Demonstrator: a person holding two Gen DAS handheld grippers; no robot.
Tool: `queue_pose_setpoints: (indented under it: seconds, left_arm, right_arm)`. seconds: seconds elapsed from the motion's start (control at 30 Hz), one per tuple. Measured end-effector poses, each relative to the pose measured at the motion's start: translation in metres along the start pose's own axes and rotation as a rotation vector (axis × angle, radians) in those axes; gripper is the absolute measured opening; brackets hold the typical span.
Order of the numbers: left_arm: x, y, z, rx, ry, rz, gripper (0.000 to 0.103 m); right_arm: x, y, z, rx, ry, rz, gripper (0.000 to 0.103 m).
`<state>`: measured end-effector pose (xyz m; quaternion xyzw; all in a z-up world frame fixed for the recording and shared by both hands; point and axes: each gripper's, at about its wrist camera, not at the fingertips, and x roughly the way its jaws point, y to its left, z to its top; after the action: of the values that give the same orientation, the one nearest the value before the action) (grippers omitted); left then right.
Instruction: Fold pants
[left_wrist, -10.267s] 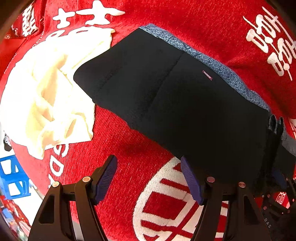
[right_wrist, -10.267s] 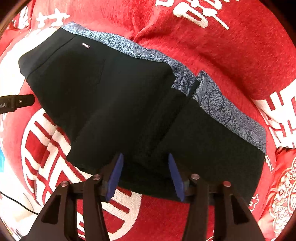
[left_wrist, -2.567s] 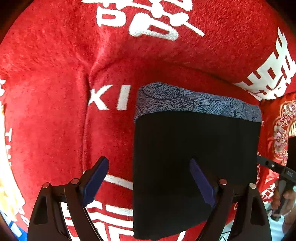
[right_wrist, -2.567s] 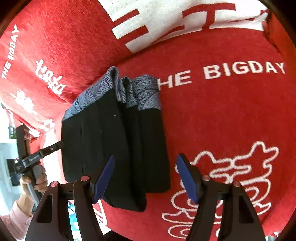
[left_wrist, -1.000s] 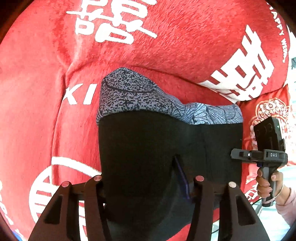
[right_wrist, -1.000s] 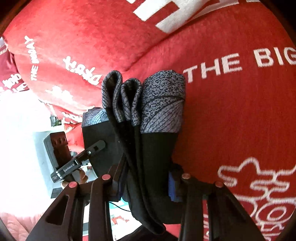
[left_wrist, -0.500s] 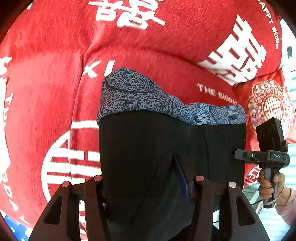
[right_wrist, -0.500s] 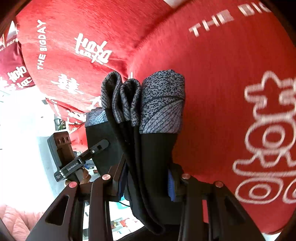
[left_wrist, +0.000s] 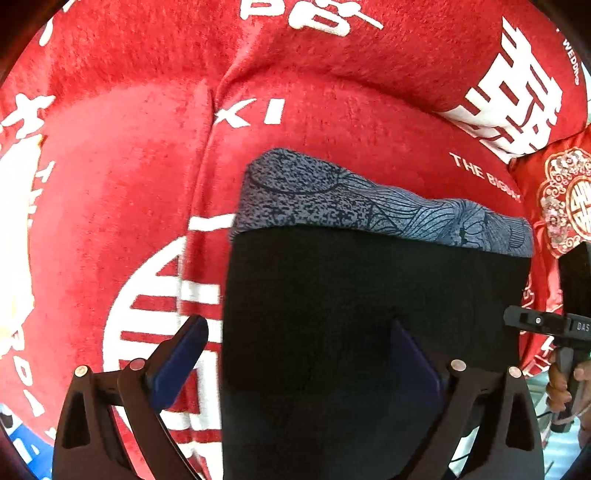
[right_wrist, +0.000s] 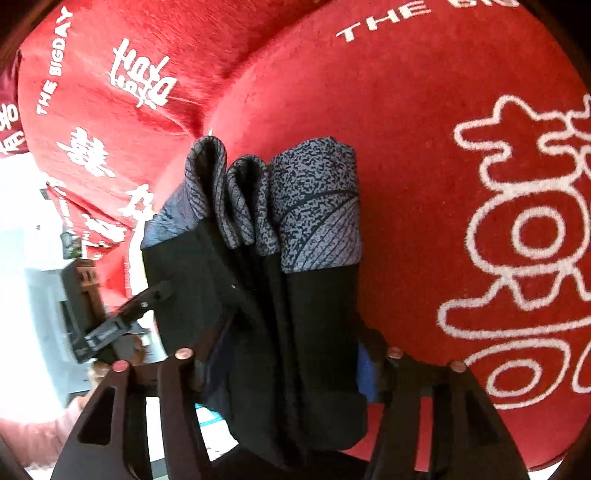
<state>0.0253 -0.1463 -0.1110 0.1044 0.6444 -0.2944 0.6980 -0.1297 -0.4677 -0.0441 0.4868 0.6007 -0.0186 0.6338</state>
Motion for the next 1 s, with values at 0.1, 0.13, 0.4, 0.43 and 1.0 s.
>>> queue_pose_setpoints:
  seconds: [0.1, 0.13, 0.4, 0.43, 1.0]
  left_arm:
    - [-0.013, -0.004, -0.002, 0.019, -0.026, 0.08, 0.099]
    - [-0.017, -0.002, -0.004, 0.021, -0.029, 0.102, 0.099]
    - [-0.052, -0.013, -0.028, 0.083, -0.001, 0.237, 0.099]
    - [-0.055, -0.015, -0.032, 0.091, -0.001, 0.246, 0.099]
    - [-0.13, -0.046, -0.077, 0.164, 0.049, 0.286, 0.102]
  right_arm:
    - [-0.005, 0.007, -0.004, -0.003, -0.025, -0.062, 0.063]
    - [-0.006, 0.01, -0.006, -0.005, -0.032, -0.09, 0.065]
    - [-0.024, 0.037, -0.028, -0.04, -0.03, -0.333, 0.074]
    - [-0.027, 0.04, -0.033, -0.036, -0.029, -0.353, 0.076]
    - [-0.064, 0.115, -0.099, -0.008, -0.118, -0.524, 0.103]
